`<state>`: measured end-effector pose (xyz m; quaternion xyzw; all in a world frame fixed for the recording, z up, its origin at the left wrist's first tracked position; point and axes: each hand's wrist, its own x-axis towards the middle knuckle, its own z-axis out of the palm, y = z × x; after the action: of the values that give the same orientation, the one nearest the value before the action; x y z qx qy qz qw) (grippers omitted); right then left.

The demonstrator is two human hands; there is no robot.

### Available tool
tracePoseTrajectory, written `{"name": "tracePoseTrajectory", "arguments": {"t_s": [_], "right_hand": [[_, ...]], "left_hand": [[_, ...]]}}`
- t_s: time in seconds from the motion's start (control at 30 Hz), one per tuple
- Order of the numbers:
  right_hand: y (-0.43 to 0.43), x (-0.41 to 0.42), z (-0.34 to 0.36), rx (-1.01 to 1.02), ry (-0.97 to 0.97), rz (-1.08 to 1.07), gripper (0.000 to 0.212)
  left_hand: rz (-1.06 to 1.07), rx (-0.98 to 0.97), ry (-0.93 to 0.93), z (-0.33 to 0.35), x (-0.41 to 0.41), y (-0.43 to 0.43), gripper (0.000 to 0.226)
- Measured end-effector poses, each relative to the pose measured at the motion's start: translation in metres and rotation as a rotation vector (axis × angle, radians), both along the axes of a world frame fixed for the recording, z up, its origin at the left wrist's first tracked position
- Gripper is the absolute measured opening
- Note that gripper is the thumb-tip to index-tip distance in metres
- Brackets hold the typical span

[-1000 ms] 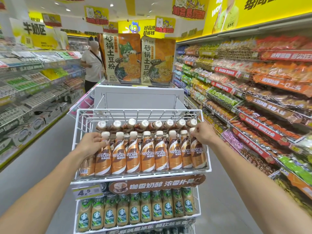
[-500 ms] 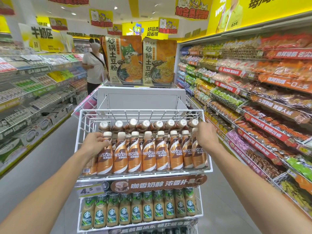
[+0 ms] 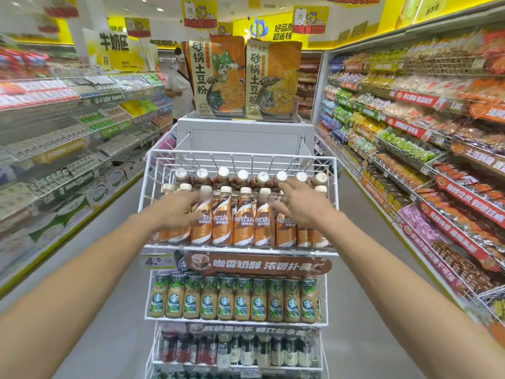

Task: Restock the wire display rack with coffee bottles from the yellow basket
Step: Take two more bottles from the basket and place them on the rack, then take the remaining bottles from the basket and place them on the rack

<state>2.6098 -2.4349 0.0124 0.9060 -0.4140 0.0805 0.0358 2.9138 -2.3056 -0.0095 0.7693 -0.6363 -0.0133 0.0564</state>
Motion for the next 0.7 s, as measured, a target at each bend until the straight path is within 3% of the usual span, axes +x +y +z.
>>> {"name": "tracePoseTrajectory", "arguments": {"t_s": [0.13, 0.3, 0.47, 0.7], "right_hand": [[0.039, 0.016, -0.012, 0.067, 0.113, 0.124, 0.077], [0.102, -0.013, -0.02, 0.074, 0.162, 0.16, 0.08], [0.164, -0.089, -0.036, 0.11, 0.113, 0.096, 0.079], [0.22, -0.242, -0.093, 0.263, 0.205, -0.041, 0.078]], "left_hand": [[-0.106, 0.15, -0.098, 0.008, -0.052, 0.026, 0.076], [-0.148, 0.168, -0.11, 0.01, -0.12, 0.07, 0.075], [-0.206, 0.141, -0.039, -0.018, -0.186, 0.109, 0.071], [-0.218, 0.389, 0.012, -0.09, -0.302, 0.148, 0.076]]}}
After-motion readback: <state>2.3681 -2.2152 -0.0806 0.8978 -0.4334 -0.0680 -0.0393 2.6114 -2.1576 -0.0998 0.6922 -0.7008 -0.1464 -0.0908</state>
